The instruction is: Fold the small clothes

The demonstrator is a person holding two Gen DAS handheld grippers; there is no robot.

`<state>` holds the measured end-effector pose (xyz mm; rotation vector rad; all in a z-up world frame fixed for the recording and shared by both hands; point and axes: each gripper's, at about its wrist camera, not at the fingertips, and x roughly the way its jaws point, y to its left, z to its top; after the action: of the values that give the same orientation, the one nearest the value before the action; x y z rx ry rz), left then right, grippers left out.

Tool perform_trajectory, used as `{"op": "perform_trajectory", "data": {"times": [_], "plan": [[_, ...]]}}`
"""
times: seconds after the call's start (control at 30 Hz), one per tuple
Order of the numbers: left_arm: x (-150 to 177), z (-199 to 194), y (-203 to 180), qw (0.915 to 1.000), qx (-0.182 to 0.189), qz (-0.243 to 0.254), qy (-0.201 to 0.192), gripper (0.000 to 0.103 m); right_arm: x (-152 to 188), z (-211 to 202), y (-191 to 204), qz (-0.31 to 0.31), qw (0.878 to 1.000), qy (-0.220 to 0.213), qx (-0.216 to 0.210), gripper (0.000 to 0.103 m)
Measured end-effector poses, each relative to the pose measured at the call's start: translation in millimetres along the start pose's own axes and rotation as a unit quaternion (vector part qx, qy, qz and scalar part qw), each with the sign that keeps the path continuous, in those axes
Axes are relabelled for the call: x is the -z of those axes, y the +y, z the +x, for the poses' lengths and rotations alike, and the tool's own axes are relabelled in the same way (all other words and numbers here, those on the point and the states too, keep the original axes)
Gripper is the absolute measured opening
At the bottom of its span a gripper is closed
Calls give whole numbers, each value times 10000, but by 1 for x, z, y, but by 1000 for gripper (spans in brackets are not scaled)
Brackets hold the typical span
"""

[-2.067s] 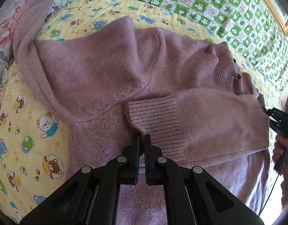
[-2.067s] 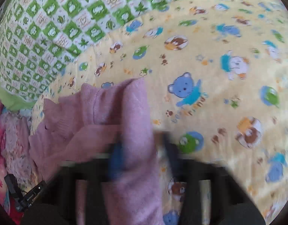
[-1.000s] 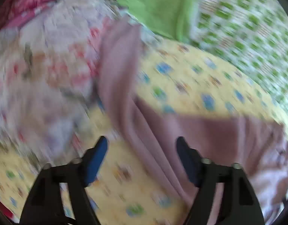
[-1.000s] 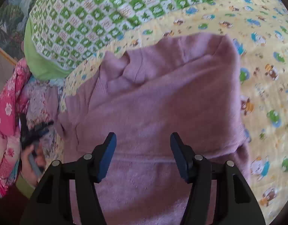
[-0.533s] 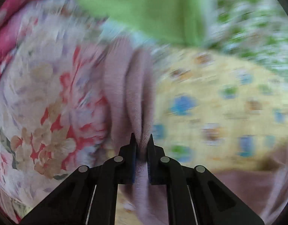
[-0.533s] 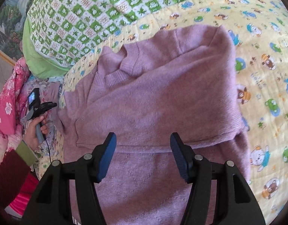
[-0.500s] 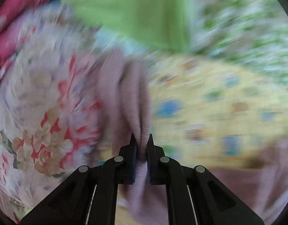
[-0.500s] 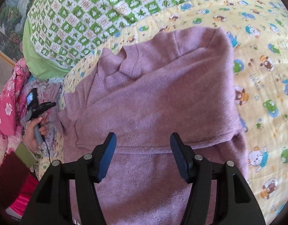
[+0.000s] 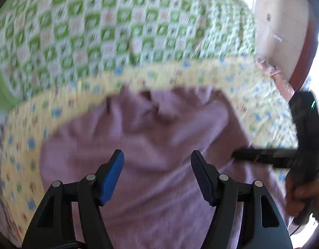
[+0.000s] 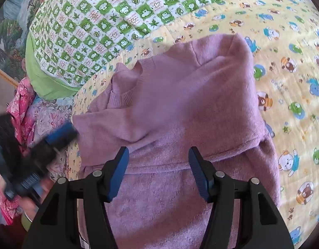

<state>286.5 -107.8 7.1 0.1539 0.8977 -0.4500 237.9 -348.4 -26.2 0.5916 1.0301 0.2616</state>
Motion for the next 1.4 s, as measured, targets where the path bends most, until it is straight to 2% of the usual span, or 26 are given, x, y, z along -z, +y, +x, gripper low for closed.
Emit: {"op": "perform_trajectory", "data": {"times": [0.07, 0.13, 0.23, 0.3, 0.37, 0.47, 0.6, 0.7, 0.73, 0.77, 0.8, 0.83, 0.87, 0.9, 0.93, 1.0, 1.07, 1.1, 1.13, 1.2, 1.27, 1.4], "plan": [[15, 0, 13, 9998, -166, -118, 77, 68, 0, 1, -3, -1, 10000, -3, 38, 61], [37, -7, 45, 9985, -353, -370, 193, 68, -2, 3, -10, 43, 10000, -16, 64, 61], [72, -4, 87, 9926, -916, -581, 548, 67, -10, 7, -19, 89, 9999, -61, 105, 61], [87, 2, 103, 9883, -1233, -549, 711, 67, -20, 9, -24, 31, 9997, -134, 183, 61], [101, 12, 121, 9833, -1466, -511, 954, 67, -30, 10, -26, -204, 9992, -174, 304, 61], [113, 26, 128, 9793, -1625, -419, 1133, 67, -43, 12, -21, -934, 9939, -93, 579, 63], [117, 40, 138, 9730, -1977, -434, 1113, 70, -50, 19, -13, -2017, 9764, 80, 771, 70], [109, 46, 149, 9696, -2106, -731, 1008, 70, -51, 44, -4, -3006, 9455, 389, 1192, 69], [105, 48, 153, 9675, -2168, -849, 984, 70, -50, 54, -2, -3253, 9344, 477, 1371, 63], [102, 49, 156, 9656, -2221, -940, 967, 70, -50, 61, -1, -3409, 9270, 565, 1455, 31], [98, 51, 158, 9628, -2315, -1021, 950, 70, -51, 68, 0, -3492, 9224, 724, 1484, 11], [97, 51, 157, 9603, -2403, -1066, 932, 70, -53, 73, 2, -3497, 9200, 939, 1499, 5], [96, 51, 158, 9576, -2494, -1119, 911, 70, -54, 70, 5, -3452, 9224, 981, 1429, 5], [94, 49, 162, 9542, -2578, -1245, 865, 70, -58, 59, 9, -3279, 9321, 1008, 1162, 5], [94, 47, 164, 9521, -2623, -1336, 825, 70, -63, 45, 12, -2973, 9458, 1022, 810, 5], [94, 40, 170, 9483, -2661, -1575, 720, 70, -79, 3, 12, -1993, 9747, 994, -200, 5], [95, 36, 174, 9456, -2686, -1713, 654, 70, -91, -32, 8, -1421, 9826, 861, -834, 5], [96, 34, 176, 9438, -2706, -1791, 636, 70, -93, -40, 5, -1262, 9835, 873, -956, 5], [98, 34, 179, 9423, -2684, -1895, 642, 70, -95, -40, -5, -1136, 9846, 1020, -858, 5], [101, 34, 183, 9406, -2591, -2098, 643, 70, -92, -21, -25, -1147, 9857, 1229, -155, 5], [103, 34, 181, 9401, -2585, -2131, 633, 70, -87, 1, -44, -843, 9871, 1358, -15, 5], [101, 36, 176, 9411, -2681, -1951, 667, 70, -78, 31, -60, -1006, 9830, 1424, 572, 5]]}}
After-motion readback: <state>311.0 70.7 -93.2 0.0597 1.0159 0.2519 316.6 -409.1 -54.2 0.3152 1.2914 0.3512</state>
